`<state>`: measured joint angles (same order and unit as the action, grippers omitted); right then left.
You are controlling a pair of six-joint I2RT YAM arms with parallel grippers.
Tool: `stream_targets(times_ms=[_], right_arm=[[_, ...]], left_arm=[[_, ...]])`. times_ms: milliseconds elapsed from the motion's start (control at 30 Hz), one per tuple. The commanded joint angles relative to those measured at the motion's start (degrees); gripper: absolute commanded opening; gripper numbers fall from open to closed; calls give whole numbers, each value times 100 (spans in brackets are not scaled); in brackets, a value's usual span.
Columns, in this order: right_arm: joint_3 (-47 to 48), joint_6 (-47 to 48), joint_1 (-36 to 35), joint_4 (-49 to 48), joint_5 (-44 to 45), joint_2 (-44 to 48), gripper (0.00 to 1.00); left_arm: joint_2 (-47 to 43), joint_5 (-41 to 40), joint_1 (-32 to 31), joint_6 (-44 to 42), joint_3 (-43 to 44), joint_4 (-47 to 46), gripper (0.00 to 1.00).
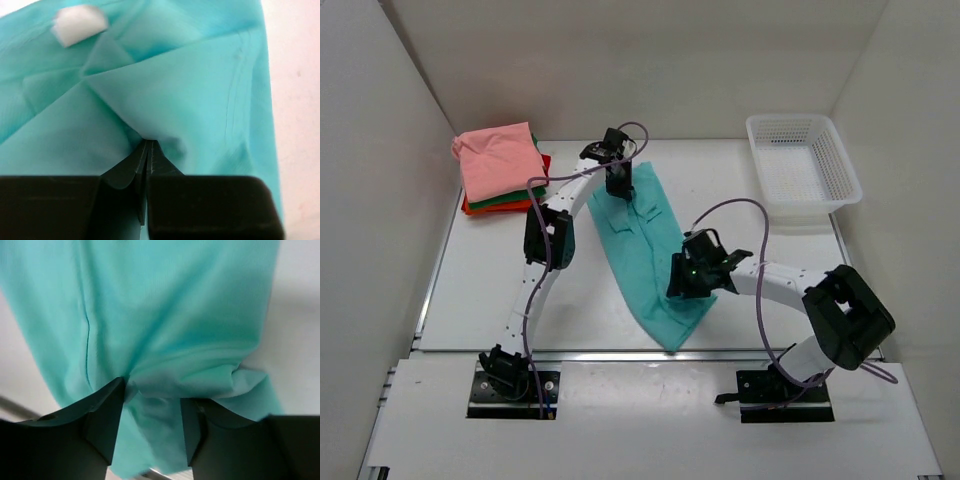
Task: Fold and stack the t-shirts
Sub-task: Rotate the tshirt 90 degrees
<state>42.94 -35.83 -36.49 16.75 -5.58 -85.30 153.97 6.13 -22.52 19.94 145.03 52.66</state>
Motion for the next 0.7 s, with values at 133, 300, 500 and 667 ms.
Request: stream_targets(times_ms=[133,300,500,667], right_arm=[[-296,-1717,-1526,-1833,724,-363,48],[-22,-1681,-2282,-1780,1594,-602,50],[-269,-146,-2662,-2791,1806,134,43],[-321,349,-2653,-2907,2332,847,36]], left_arm=[[64,37,380,79,169,-719,10],[333,186,380,308,305,-1460,9],[345,1450,503,774,490,-2330,18],[-602,2304,398,1257,1105,-2569,22]])
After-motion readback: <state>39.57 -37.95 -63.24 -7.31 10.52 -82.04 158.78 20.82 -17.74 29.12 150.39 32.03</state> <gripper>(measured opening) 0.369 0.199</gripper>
